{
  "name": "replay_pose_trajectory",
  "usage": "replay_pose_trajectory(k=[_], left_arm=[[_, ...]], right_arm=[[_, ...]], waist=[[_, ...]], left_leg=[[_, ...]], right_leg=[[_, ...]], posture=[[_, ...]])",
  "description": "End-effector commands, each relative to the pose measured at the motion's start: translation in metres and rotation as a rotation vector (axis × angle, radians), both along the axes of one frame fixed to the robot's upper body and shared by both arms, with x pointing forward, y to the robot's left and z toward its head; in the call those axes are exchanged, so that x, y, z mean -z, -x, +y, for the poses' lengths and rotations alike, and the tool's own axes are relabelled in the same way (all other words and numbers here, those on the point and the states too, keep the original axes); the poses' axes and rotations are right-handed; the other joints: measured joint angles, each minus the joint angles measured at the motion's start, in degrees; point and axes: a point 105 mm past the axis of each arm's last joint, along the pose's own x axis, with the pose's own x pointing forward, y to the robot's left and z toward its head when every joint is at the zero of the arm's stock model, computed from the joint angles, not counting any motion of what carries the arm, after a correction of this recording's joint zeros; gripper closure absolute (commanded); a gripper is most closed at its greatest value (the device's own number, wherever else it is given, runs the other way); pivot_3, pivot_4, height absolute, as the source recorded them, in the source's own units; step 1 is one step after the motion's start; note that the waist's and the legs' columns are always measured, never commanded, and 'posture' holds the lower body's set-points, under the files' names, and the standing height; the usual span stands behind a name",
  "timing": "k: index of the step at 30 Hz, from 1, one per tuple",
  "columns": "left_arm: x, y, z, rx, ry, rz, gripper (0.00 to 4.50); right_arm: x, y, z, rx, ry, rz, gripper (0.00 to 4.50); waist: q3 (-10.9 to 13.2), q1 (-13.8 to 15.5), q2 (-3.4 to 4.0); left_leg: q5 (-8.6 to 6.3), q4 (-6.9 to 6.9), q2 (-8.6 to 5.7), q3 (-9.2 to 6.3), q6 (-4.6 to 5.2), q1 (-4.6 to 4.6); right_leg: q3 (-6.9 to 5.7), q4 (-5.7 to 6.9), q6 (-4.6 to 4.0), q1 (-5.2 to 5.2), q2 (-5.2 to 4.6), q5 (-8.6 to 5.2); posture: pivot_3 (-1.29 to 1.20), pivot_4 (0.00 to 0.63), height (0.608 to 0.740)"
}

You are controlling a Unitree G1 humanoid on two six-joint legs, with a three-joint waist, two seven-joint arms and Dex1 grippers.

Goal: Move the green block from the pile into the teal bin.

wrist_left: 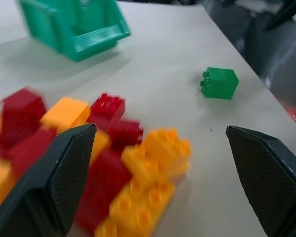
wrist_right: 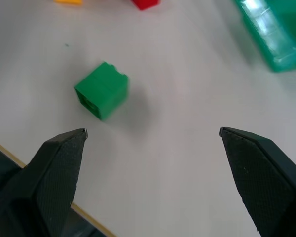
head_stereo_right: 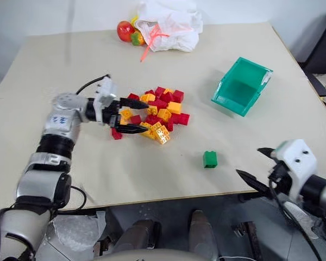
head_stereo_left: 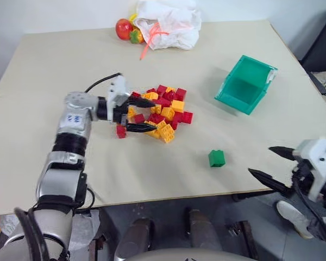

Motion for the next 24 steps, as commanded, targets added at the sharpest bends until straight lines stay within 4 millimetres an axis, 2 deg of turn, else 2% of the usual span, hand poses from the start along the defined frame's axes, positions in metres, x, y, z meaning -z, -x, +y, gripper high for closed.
replay_pose_trajectory(k=[1,4,8,15,18,24], left_arm=[[-0.016,0.011,0.013,-0.026,0.098,-0.038,0.02],[-0.012,0.021,0.031,-0.071,0.119,-0.056,0.02],[-0.014,0.035,0.037,-0.075,0.191,-0.057,0.02],[-0.013,0.05,0.036,-0.065,0.22,-0.045,0.02],[-0.014,0.052,0.037,-0.054,0.224,-0.042,0.0],[-0.012,0.052,0.036,-0.028,0.216,-0.047,0.0]], right_arm=[[0.012,-0.015,0.015,0.086,-0.023,0.001,0.0],[0.028,-0.035,0.032,0.186,-0.064,0.003,0.0],[0.04,-0.048,0.048,0.268,-0.094,0.034,0.0],[0.06,-0.047,0.063,0.304,-0.07,0.112,0.0],[0.057,-0.046,0.065,0.318,-0.081,0.097,0.58],[0.039,-0.047,0.06,0.308,-0.089,0.021,2.41]], waist=[[0.0,0.2,0.0],[0.0,0.9,0.0],[0.0,1.0,0.01],[-0.1,0.7,-0.01],[-0.1,0.6,-0.01],[-0.1,0.9,-0.01]], left_leg=[[0.01,0.0,0.01,-0.01,-0.01,0.0],[0.02,0.06,-0.04,-0.05,-0.03,-0.05],[0.03,0.07,-0.08,-0.1,-0.01,-0.06],[0.02,0.03,-0.09,-0.1,0.01,-0.05],[0.03,0.03,-0.04,-0.07,-0.02,0.01],[0.03,0.03,-0.05,-0.07,-0.03,0.01]], right_leg=[[-0.01,0.0,-0.02,-0.02,0.01,-0.01],[-0.04,0.02,-0.04,-0.03,-0.03,0.0],[-0.07,0.01,-0.06,-0.03,-0.04,0.02],[-0.07,-0.02,-0.06,-0.03,-0.02,0.02],[-0.06,0.02,-0.07,-0.01,0.04,0.02],[-0.05,0.02,-0.09,0.0,0.05,0.01]], posture=[[0.0,0.15,0.74],[0.0,0.15,0.74],[0.0,0.15,0.74],[0.0,0.15,0.74],[0.0,0.15,0.74],[0.0,0.15,0.74]])
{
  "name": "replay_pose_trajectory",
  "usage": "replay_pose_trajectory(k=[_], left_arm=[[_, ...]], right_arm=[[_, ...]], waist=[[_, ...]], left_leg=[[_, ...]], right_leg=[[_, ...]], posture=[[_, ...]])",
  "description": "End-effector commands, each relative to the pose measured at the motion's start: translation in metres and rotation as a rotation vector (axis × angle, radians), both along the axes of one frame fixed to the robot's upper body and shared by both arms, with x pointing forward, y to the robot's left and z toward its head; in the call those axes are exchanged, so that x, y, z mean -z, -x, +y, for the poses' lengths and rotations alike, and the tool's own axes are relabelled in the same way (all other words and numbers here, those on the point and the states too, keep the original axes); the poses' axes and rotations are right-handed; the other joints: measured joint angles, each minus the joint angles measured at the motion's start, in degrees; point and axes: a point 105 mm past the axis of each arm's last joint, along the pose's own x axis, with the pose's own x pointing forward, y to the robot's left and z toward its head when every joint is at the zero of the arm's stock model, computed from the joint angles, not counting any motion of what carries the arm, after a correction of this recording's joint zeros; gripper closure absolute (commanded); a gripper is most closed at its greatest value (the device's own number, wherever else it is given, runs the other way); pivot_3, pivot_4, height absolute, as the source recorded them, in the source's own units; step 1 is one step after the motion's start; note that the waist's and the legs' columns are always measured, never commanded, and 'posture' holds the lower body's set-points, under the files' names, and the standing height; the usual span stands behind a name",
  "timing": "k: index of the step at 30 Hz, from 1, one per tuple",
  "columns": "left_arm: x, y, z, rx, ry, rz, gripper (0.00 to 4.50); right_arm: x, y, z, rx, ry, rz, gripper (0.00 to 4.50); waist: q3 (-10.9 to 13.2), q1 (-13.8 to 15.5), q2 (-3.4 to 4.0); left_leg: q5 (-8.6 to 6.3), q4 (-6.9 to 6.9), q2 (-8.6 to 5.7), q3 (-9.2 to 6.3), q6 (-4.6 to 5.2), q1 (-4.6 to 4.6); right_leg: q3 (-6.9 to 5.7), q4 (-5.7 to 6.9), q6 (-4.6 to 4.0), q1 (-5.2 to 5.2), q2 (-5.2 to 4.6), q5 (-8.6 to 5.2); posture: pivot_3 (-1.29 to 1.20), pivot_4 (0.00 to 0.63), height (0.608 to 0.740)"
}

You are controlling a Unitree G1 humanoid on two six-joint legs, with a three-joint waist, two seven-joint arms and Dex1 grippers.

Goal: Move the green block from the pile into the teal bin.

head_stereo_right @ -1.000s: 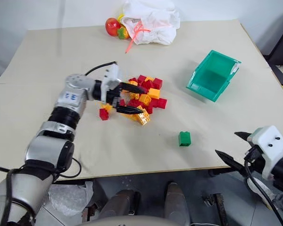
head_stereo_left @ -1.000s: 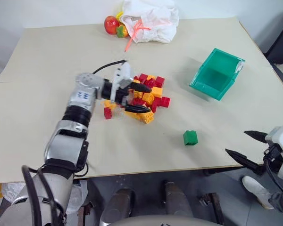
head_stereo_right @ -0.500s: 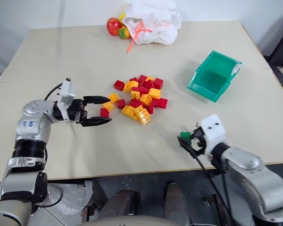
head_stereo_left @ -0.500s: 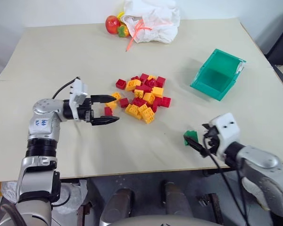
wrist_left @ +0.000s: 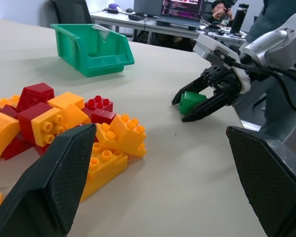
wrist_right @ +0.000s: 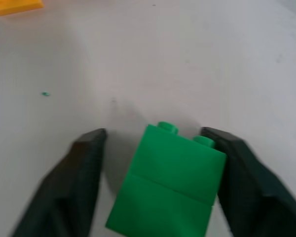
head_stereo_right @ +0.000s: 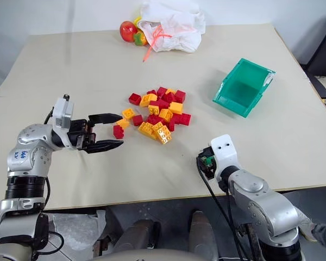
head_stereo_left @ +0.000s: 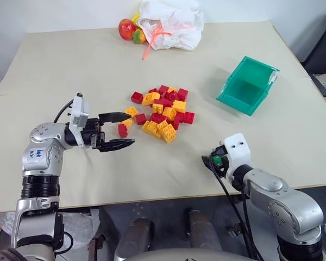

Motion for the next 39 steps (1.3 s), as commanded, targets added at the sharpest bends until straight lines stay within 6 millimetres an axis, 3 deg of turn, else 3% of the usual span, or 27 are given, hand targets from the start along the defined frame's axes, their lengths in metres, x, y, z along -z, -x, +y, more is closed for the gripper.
replay_pose_trajectory(k=[1,2,4,13,21,23,24,30,34,39], left_arm=[[-0.008,0.001,-0.001,0.025,0.012,-0.044,0.0],[-0.009,0.0,-0.003,0.027,0.014,-0.049,0.0],[-0.011,-0.005,-0.008,0.018,0.014,-0.065,0.0],[-0.023,-0.038,-0.049,-0.11,0.008,-0.159,0.0],[-0.028,-0.046,-0.062,-0.131,0.042,-0.193,0.0],[-0.029,-0.047,-0.064,-0.137,0.046,-0.199,0.0],[-0.03,-0.047,-0.065,-0.138,0.047,-0.202,0.0],[-0.03,-0.049,-0.064,-0.153,0.06,-0.206,0.0],[-0.029,-0.049,-0.058,-0.173,0.079,-0.182,0.0],[-0.018,-0.044,-0.031,-0.21,0.088,-0.082,0.0]], right_arm=[[-0.019,-0.002,-0.011,0.013,0.03,-0.079,2.7],[-0.025,-0.006,-0.012,0.003,0.031,-0.1,2.97],[-0.039,-0.014,-0.015,-0.025,0.038,-0.147,2.97],[-0.116,-0.107,-0.081,0.042,0.257,-0.4,2.97],[-0.14,-0.169,-0.106,0.102,0.296,-0.53,2.97],[-0.145,-0.182,-0.102,0.097,0.24,-0.561,2.26],[-0.147,-0.185,-0.099,0.079,0.222,-0.569,2.11],[-0.158,-0.188,-0.087,-0.007,0.178,-0.616,0.15],[-0.164,-0.177,-0.08,-0.101,0.147,-0.634,0.07],[-0.132,-0.118,-0.056,-0.459,0.138,-0.546,0.07]], waist=[[0.0,0.1,0.0],[0.0,0.0,0.0],[0.0,0.0,0.0],[0.0,-0.4,-0.01],[0.0,-2.0,0.0],[0.0,-2.7,0.01],[0.0,-2.9,0.01],[0.0,-3.0,0.02],[0.0,-3.0,0.03],[0.0,-2.8,0.04]], left_leg=[[0.0,0.0,-0.03,0.0,0.01,0.0],[0.0,0.0,-0.04,0.0,0.02,0.0],[0.0,0.0,-0.04,0.01,0.03,-0.01],[0.01,-0.09,-0.01,0.13,0.03,-0.03],[0.0,-0.16,0.01,0.16,0.03,-0.09],[0.01,-0.15,0.0,0.17,0.03,-0.09],[0.01,-0.14,0.0,0.17,0.02,-0.09],[0.01,-0.15,0.04,0.12,0.01,-0.1],[0.01,-0.13,0.01,0.09,0.01,-0.12],[-0.02,-0.13,0.08,-0.11,-0.05,-0.18]], right_leg=[[0.0,0.0,0.0,0.0,-0.02,0.0],[0.0,-0.01,0.0,0.0,-0.03,0.0],[0.0,-0.02,0.01,0.0,-0.03,0.0],[0.0,-0.1,0.02,-0.03,0.0,0.03],[-0.04,-0.2,0.02,-0.13,-0.02,0.03],[-0.04,-0.18,0.02,-0.12,-0.03,0.03],[-0.04,-0.18,0.03,-0.12,-0.05,0.03],[-0.05,-0.18,0.02,-0.14,-0.02,0.03],[-0.07,-0.18,0.02,-0.14,-0.05,0.03],[-0.27,-0.17,0.0,-0.16,-0.02,0.02]], posture=[[0.0,0.15,0.74],[0.0,0.15,0.74],[0.0,0.15,0.74],[0.0,0.15,0.74],[0.0,0.15,0.74],[0.0,0.15,0.74],[0.0,0.15,0.74],[0.0,0.15,0.74],[0.0,0.15,0.74],[0.0,0.15,0.74]])
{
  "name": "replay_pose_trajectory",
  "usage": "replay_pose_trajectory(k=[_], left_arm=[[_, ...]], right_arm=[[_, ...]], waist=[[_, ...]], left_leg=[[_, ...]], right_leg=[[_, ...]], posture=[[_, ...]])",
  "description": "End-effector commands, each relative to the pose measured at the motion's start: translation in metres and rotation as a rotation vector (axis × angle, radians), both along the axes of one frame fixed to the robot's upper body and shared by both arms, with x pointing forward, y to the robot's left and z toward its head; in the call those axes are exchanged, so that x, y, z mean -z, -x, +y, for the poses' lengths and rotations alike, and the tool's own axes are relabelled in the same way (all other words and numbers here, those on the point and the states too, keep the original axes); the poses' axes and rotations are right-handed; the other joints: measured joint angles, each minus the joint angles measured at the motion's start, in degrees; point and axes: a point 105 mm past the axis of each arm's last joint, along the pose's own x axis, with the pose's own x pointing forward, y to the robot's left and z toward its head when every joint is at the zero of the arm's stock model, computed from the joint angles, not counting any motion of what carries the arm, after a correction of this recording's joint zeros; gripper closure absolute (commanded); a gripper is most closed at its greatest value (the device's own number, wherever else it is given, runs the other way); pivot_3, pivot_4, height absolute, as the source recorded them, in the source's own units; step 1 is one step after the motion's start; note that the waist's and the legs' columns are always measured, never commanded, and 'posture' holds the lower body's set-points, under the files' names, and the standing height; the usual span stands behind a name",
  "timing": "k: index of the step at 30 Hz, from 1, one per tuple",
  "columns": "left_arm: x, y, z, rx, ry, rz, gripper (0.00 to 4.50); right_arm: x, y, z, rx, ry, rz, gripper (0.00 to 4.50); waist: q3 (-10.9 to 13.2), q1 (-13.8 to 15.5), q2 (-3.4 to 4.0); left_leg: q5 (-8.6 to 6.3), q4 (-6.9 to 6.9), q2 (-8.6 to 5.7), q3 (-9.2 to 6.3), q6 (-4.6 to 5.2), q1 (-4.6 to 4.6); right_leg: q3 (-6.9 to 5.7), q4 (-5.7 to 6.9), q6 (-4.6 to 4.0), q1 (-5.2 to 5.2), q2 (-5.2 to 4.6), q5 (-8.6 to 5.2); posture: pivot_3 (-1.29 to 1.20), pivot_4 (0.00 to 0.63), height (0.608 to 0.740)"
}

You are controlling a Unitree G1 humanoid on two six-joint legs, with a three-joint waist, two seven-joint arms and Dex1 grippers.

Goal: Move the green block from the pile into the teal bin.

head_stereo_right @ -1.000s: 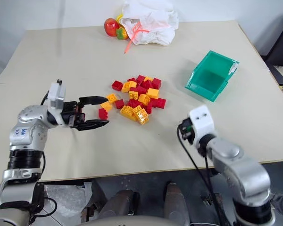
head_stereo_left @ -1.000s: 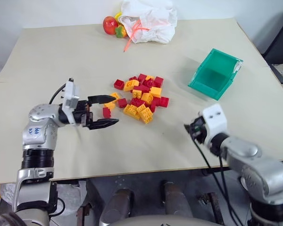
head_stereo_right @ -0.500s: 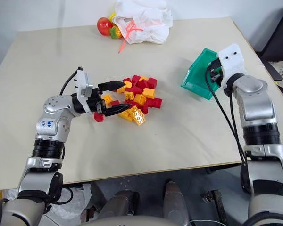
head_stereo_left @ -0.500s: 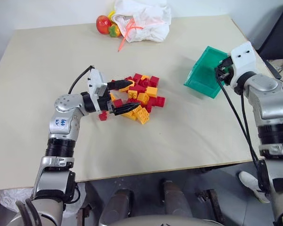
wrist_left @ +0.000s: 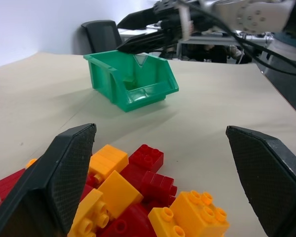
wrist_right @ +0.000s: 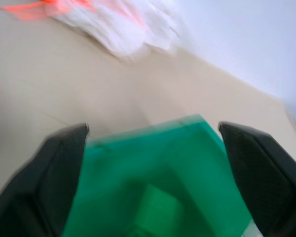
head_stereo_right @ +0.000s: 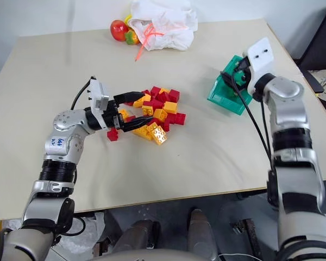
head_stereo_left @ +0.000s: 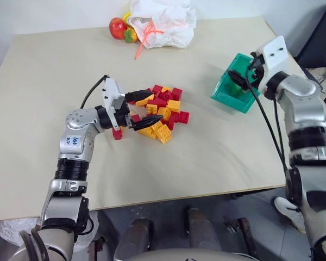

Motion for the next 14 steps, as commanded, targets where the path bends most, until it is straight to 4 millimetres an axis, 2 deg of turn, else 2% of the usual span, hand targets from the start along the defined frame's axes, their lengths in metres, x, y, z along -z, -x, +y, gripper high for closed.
replay_pose_trajectory(k=[1,4,6,8,11,14], left_arm=[[-0.002,0.009,0.026,-0.035,0.019,0.011,0.0],[0.009,0.017,0.053,-0.089,-0.014,0.069,0.0],[0.014,0.022,0.071,-0.121,-0.038,0.068,0.0],[0.018,0.026,0.086,-0.131,-0.056,0.056,0.0],[0.022,0.029,0.106,-0.177,-0.074,0.049,0.0],[0.024,0.031,0.117,-0.207,-0.081,0.051,0.0]], right_arm=[[0.01,0.047,0.009,-0.215,0.057,0.058,0.07],[0.041,0.091,0.007,-0.379,0.084,0.193,0.07],[0.055,0.107,0.004,-0.433,0.107,0.241,0.07],[0.063,0.113,0.0,-0.449,0.116,0.256,0.07],[0.07,0.111,-0.01,-0.43,0.108,0.257,0.07],[0.072,0.107,-0.013,-0.413,0.082,0.248,0.07]], waist=[[0.0,0.1,0.0],[0.0,0.2,0.04],[0.0,0.2,0.04],[0.0,0.0,0.05],[0.0,0.1,0.05],[0.0,0.1,0.05]], left_leg=[[-0.01,0.01,0.0,0.01,0.0,0.0],[-0.04,0.02,-0.07,0.03,0.06,-0.09],[-0.05,0.09,-0.08,0.06,0.08,-0.08],[-0.05,0.13,-0.05,0.14,0.06,0.04],[0.02,0.13,-0.04,0.19,-0.02,0.23],[0.04,0.13,0.0,0.19,-0.06,0.28]], right_leg=[[-0.01,-0.01,-0.01,-0.01,0.0,0.0],[-0.04,-0.04,0.0,-0.03,-0.08,0.0],[-0.03,-0.02,0.01,-0.01,-0.09,0.0],[0.01,0.03,0.02,0.07,-0.07,0.01],[0.06,0.0,-0.05,0.17,-0.09,0.04],[0.06,0.08,-0.13,0.17,-0.06,0.04]], posture=[[0.0,0.15,0.74],[0.0,0.15,0.74],[0.0,0.15,0.74],[0.0,0.15,0.74],[0.0,0.15,0.74],[0.0,0.15,0.74]])
